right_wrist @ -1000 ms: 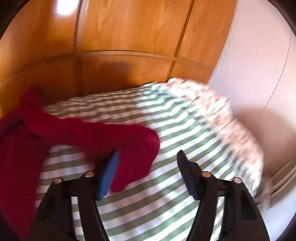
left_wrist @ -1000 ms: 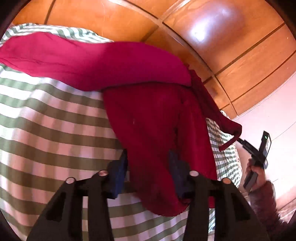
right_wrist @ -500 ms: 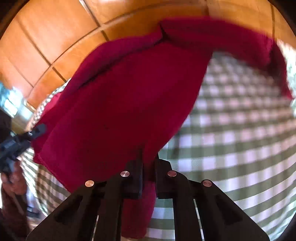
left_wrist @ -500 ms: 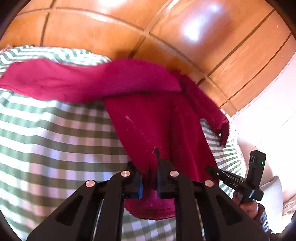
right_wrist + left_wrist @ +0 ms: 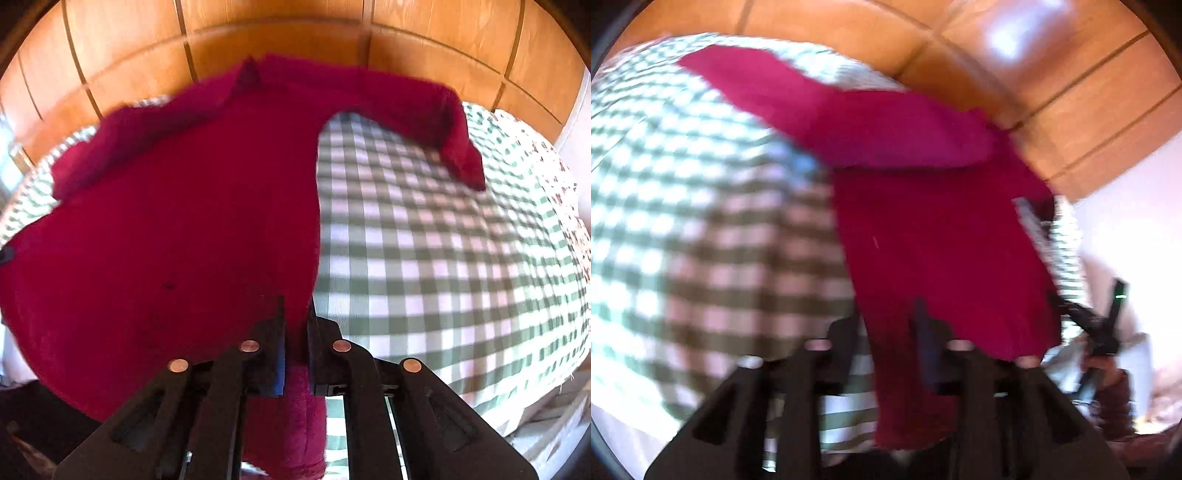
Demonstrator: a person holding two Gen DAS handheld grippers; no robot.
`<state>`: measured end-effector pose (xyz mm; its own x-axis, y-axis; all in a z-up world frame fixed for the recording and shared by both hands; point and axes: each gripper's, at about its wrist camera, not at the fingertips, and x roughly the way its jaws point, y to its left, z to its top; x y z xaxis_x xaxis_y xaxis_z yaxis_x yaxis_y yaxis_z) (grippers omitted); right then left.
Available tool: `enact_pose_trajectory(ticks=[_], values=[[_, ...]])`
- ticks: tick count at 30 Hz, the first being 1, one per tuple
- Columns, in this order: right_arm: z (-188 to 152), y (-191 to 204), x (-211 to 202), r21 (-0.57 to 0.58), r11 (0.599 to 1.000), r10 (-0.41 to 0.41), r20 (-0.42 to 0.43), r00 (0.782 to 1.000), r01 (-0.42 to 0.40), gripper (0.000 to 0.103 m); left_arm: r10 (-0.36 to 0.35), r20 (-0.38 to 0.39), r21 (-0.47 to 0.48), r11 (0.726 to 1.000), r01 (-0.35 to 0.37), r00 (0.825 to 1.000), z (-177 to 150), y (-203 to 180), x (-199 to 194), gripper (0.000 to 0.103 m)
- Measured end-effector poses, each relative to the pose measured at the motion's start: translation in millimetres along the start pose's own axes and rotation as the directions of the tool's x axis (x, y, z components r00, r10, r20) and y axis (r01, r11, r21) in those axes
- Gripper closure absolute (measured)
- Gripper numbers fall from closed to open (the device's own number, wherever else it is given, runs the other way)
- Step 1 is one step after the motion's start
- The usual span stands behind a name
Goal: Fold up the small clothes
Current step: 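Shake out the sweater and lay it flat on the bed with both grippers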
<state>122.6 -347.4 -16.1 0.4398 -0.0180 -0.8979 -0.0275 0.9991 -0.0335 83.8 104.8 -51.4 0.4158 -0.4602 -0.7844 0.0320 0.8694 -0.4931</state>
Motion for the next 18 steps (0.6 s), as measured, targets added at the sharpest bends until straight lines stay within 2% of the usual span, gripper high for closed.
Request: enact_pose_trajectory(ticks=[1,2,3,5,6,7,8,11,13,14,16,18], values=[[1,3,1,0.001,1.000,-0.016,0.008,1.000,0.016,0.071,0.026,0.022,-0.023,0.999,-0.025,0.999,1,8,-1,0.055],[2,3,-3,0.012,1.000,-0.029,0.037,0.999,0.028,0.049,0.046,0.050,-0.048,0.998,-0.044,0.998,4,17,-5,0.054],[4,5,-7,0.022,0.999,-0.031,0.063,0.998,0.029,0.041,0.070,0.080,-0.081,0.995,-0.063,0.994,10,30,-11,0.054],[13,15,-15,0.021,1.000,-0.003,0.111,0.994,0.001,0.041,0.133,0.136,-0.132,0.985,-0.115,0.982,26,51,-22,0.053],[17,20,-17,0.013,1.000,0.009,0.125,0.992,-0.011,0.041,0.180,0.172,-0.154,0.976,-0.154,0.968,37,64,-30,0.051],[19,26,-18,0.004,1.000,0.025,0.136,0.990,-0.025,0.040,0.218,0.194,-0.178,0.967,-0.185,0.957,50,75,-35,0.045],[22,37,-19,-0.006,0.998,0.056,0.146,0.988,-0.056,0.035,0.237,0.210,-0.197,0.961,-0.196,0.948,59,85,-38,0.044],[26,70,-14,-0.044,0.990,0.140,0.139,0.980,-0.135,0.034,0.312,0.261,-0.266,0.933,-0.243,0.914,105,119,-47,0.041],[25,92,-10,-0.065,0.980,0.195,0.121,0.973,-0.189,0.034,0.356,0.267,-0.287,0.916,-0.279,0.895,132,133,-46,0.035],[25,103,-3,-0.078,0.973,0.225,0.105,0.969,-0.217,0.034,0.365,0.265,-0.292,0.912,-0.287,0.892,144,137,-43,0.034],[24,121,5,-0.094,0.963,0.261,0.078,0.962,-0.254,0.034,0.411,0.259,-0.316,0.891,-0.325,0.874,172,151,-36,0.034],[23,138,15,-0.096,0.953,0.293,0.047,0.955,-0.288,0.034,0.437,0.242,-0.321,0.879,-0.354,0.866,197,158,-23,0.034]])
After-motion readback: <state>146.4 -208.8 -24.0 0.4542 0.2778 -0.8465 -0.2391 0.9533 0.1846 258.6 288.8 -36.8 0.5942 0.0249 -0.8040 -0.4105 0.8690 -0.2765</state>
